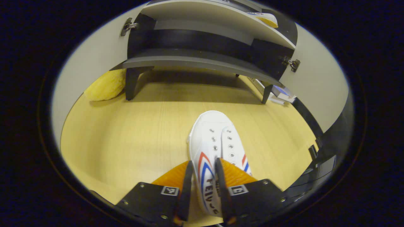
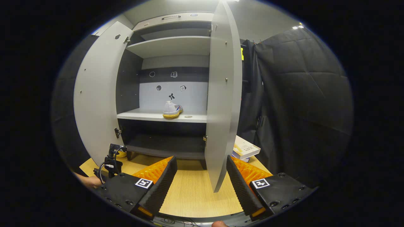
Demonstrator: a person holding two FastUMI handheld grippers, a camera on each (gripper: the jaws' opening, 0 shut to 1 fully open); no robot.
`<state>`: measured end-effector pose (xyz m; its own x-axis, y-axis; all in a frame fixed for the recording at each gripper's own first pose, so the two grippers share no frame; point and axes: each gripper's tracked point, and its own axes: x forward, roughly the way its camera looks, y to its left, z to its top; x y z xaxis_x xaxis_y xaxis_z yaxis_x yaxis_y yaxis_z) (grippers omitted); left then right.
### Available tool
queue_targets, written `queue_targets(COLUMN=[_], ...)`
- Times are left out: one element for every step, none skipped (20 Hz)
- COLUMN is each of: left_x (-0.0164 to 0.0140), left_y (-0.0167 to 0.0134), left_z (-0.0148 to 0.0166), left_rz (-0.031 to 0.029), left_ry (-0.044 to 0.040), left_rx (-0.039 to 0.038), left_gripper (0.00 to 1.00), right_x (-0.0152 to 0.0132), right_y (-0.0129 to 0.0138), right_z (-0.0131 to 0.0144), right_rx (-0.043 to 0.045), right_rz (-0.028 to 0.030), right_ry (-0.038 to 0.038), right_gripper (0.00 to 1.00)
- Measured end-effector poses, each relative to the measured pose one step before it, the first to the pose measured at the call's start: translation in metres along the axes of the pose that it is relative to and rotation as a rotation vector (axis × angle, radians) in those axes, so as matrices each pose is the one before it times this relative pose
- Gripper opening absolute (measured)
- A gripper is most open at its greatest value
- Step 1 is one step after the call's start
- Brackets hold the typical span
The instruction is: Grab one shoe with the right hand and put it into the shoe cabinet, grab the other shoe with the left hand and put it into the shoe cabinet; then close the right door with the right hand and the left door with the left hand.
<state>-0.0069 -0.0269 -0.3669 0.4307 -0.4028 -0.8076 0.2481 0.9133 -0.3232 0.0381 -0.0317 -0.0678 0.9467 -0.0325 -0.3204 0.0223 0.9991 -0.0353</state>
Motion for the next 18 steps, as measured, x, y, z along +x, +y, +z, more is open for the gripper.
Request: queue_targets(left_x=[0.00023, 0.00197, -0.00219, 0.00467, 0.00022, -0.00244, -0.00073, 0.001, -0.00314, -0.00116, -0.00356, -0.00435, -0.00355, -0.00257, -0.00333, -0.00455, -0.00491, -0.00345], left_y=[0.00202, 0.00048, 0.00015, -0.00149, 0.0003, -0.00198, 0.00072, 0.00083, -0.00003, -0.00066, 0.00064, 0.00044, -0.00181, -0.00081, 0.0002, -0.00128, -0.00204, -0.00043], left_z=[-0.00077, 0.00172, -0.0015, -0.00084, 0.0023, -0.00104, 0.00045, 0.00239, 0.00392, 0.00448, 0.00299, 0.0037, 0.00262, 0.00483, 0.00762, 0.00838, 0.0099, 0.01176], left_rz=[0.00492, 0.00846, 0.01159, -0.00217, 0.01455, 0.00971, 0.00872, 0.00972, 0.00953, 0.00949, 0.01713, 0.01808, 0.00661, 0.00093, 0.00676, 0.01056, 0.01113, 0.00922], left_ry=[-0.00336, -0.00176, 0.00741, -0.0096, -0.02017, -0.00326, -0.00197, -0.00747, -0.01231, -0.02151, -0.01356, -0.01886, -0.01022, -0.00916, -0.01107, -0.01675, -0.02119, -0.02257], left_rx=[0.01311, 0.00016, -0.01084, -0.02244, -0.01203, -0.00307, 0.01264, 0.01645, 0.01104, 0.01053, 0.01433, 0.00308, -0.01113, -0.0173, -0.01368, -0.00073, 0.00679, 0.00193], left_gripper=[0.36, 0.36, 0.26, 0.26, 0.17, 0.05, 0.02, 0.02, 0.02, 0.02, 0.02, 0.01, 0.01, 0.02, 0.02, 0.01, 0.01, 0.01], right_x=[-0.00004, 0.0, -0.00026, -0.00017, 0.00031, -0.00042, -0.00133, -0.00105, -0.00028, -0.00103, -0.00031, -0.00122, -0.00057, -0.00143, -0.00058, -0.00014, -0.00109, -0.00105], right_y=[-0.00037, -0.00039, -0.00068, -0.00075, -0.00173, -0.00156, -0.00116, -0.00046, -0.00025, -0.00035, -0.00082, -0.00054, -0.00032, 0.00141, 0.00186, 0.0001, 0.00043, 0.00129], right_z=[-0.00035, 0.00021, -0.00083, -0.00093, -0.0014, -0.00131, -0.00201, -0.00112, -0.00148, -0.00099, -0.00114, -0.00013, -0.00085, -0.00091, -0.00307, -0.00154, -0.00092, -0.00039], right_rx=[0.00097, 0.00061, -0.00161, -0.0039, -0.00525, -0.00392, -0.00182, -0.00087, -0.00075, -0.00312, -0.00384, -0.00267, 0.00005, 0.00047, -0.00234, -0.00434, -0.00042, 0.00321], right_rz=[0.0046, 0.00405, 0.00564, 0.00408, 0.00342, 0.00308, 0.00724, 0.00942, 0.01239, 0.01004, 0.01, 0.00932, 0.01305, 0.01797, 0.01993, 0.01597, 0.01735, 0.02047], right_ry=[-0.00077, -0.00119, -0.00028, 0.00167, 0.00277, 0.00236, 0.0026, 0.00195, -0.00054, 0.00051, -0.0034, -0.00577, -0.00651, -0.00315, 0.00043, 0.00074, -0.00198, -0.00401], right_gripper=[0.98, 0.98, 0.98, 0.97, 0.98, 0.98, 0.98, 0.98, 0.98, 0.98, 0.98, 0.98, 0.98, 0.98, 0.97, 0.98, 0.98, 0.98])
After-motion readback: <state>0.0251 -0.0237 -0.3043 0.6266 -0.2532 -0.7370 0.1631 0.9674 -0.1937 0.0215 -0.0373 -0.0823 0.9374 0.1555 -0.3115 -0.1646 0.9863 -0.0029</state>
